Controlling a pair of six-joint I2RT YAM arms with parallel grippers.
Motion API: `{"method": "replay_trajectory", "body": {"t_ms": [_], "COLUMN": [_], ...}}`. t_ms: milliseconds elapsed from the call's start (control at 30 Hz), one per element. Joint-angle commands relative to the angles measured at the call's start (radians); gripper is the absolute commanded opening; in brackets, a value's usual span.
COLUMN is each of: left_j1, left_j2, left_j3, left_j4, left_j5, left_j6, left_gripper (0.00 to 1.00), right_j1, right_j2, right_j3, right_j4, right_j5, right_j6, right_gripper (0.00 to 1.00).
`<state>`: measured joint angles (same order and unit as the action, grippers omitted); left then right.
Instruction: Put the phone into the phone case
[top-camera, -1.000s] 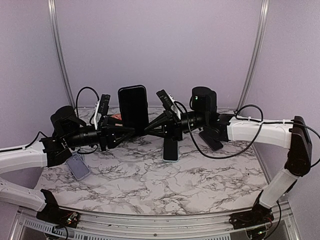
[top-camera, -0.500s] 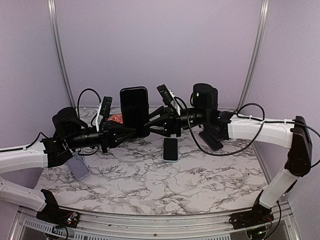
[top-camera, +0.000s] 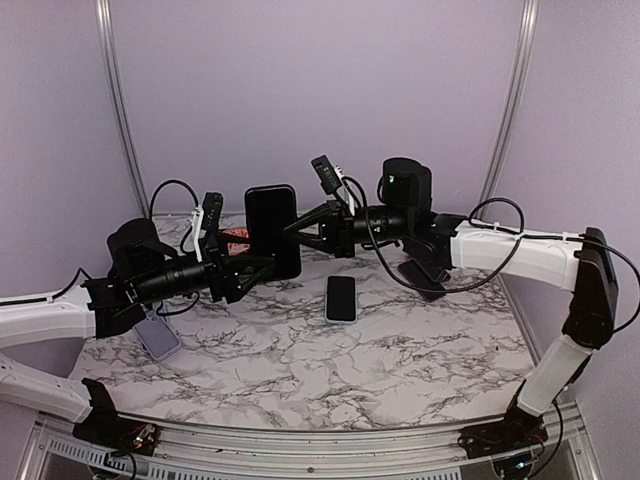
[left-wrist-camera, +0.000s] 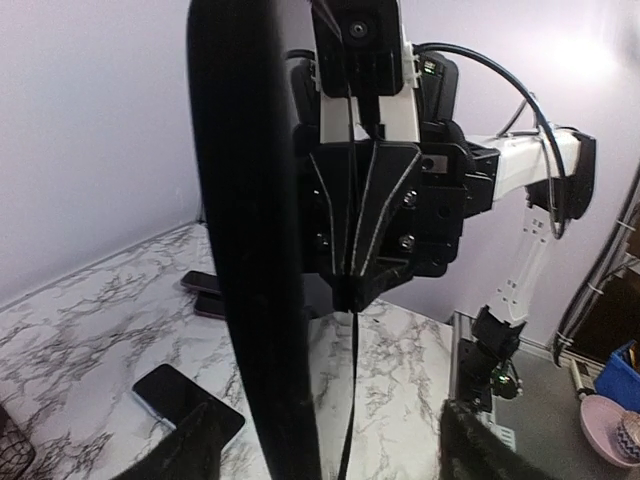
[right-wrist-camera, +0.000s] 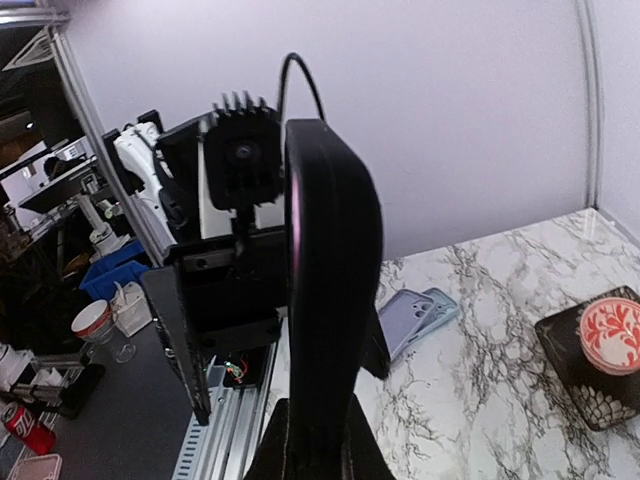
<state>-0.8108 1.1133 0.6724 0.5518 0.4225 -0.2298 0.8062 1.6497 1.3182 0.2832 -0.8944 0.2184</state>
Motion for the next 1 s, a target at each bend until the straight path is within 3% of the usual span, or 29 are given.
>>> {"method": "replay_trajectory", "body": {"t_ms": [0, 67, 167, 367, 667, 800, 967], "left_j1": [0.001, 0.006, 0.038, 0.092, 0.117, 0.127, 0.136], "left_j2": [-0.03, -0.023, 0.007, 0.034, 0.045, 0.048, 0.048], "left_j3": [0.019, 0.044, 0.091, 0.106, 0.104, 0.104, 0.105], "left_j4": [-0.096, -0.198, -0.365, -0.438, -0.439, -0.435, -0.434], "left_j5": [-0.413, -0.614, -0.777, -0.749, -0.726, -0.721, -0.711], "left_j6": [-0.043, -0.081, -0.163, -0.225, -0.227, -0.229, -0.232], "left_gripper": [0.87, 0.92, 0.99, 0.99, 0.99, 0.99, 0.99], "right_j1": [-0.089, -0.127, -0.168, -0.19, -0.197, -0.199, -0.198], "right_j2": [0.053, 0.108, 0.251, 0.501, 0.663, 0.668, 0.646], "right_j3": [0.047, 0.063, 0.12, 0.185, 0.243, 0.275, 0.323], "right_j4": [-0.006, -0.053, -0.08, -0.047, -0.072, -0.209, -0.37], "right_j5": [0.182, 0.268, 0.184, 0.142, 0.127, 0.236, 0.357], "right_j6": [0.185, 0.289, 0.382, 0.514, 0.572, 0.497, 0.388], "right_gripper": [0.0, 0.0, 0.0, 0.0, 0.01, 0.24, 0.33]}}
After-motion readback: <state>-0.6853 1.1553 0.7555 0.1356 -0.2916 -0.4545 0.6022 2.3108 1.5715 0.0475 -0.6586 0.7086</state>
